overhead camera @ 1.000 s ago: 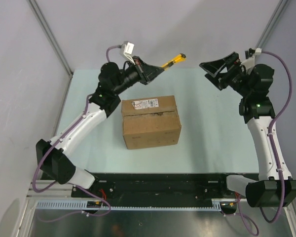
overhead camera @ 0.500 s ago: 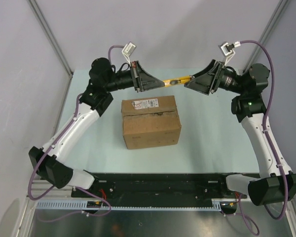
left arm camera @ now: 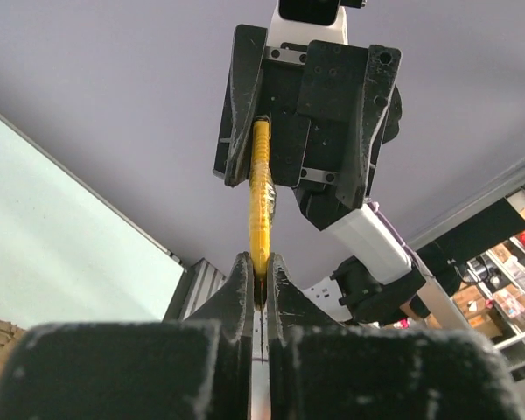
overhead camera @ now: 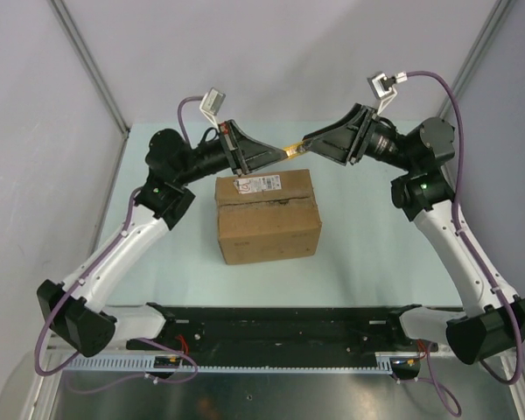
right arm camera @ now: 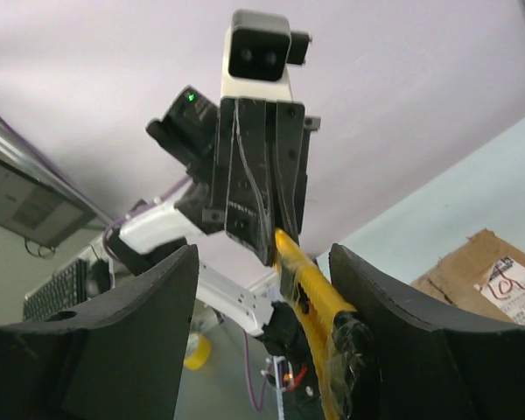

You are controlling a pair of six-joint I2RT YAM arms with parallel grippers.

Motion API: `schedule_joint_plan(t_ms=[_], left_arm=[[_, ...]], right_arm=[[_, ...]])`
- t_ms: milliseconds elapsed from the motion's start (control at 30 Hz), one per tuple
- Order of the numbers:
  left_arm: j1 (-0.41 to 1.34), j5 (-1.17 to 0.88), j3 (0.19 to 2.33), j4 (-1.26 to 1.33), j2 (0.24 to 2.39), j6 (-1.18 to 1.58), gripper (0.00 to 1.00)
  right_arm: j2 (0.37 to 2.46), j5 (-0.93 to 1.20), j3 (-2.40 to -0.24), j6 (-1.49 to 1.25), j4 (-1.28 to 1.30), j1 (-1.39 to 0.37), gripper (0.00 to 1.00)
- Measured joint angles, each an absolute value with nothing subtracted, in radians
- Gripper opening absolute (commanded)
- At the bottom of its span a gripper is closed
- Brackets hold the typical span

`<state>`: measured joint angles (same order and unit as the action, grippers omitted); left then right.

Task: Unpack the express box

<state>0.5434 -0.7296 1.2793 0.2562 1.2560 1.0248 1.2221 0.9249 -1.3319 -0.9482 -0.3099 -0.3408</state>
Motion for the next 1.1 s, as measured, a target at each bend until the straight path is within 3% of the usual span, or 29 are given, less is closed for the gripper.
schedule_joint_plan(t_ms=[200, 400, 633, 833, 1100], left_arm=[[0.55, -0.688, 1.259, 0.312, 1.251, 1.04, 0.0], [0.548, -0.688, 1.26, 0.338, 1.253, 1.04, 0.0], [0.539, -0.73, 1.262, 0.353, 1.267, 1.039, 0.0], [0.517, -0.765, 1.28, 0.357, 1.283, 1.036, 0.0], [0.502, -0.796, 1.287, 0.359, 1.285, 1.021, 0.0]], right_arm=[[1.253, 0.899, -1.332, -1.029, -0.398, -0.341, 0.57], [1.269, 0.925, -1.332, -1.074, -0.445, -0.341, 0.66], [1.277, 0.953, -1.332, -1.117, -0.492, -0.34, 0.54], [1.294, 0.989, -1.336, -1.129, -0.483, -0.34, 0.63], [1.294, 1.009, -1.338, -1.124, -0.467, -0.336, 0.39]])
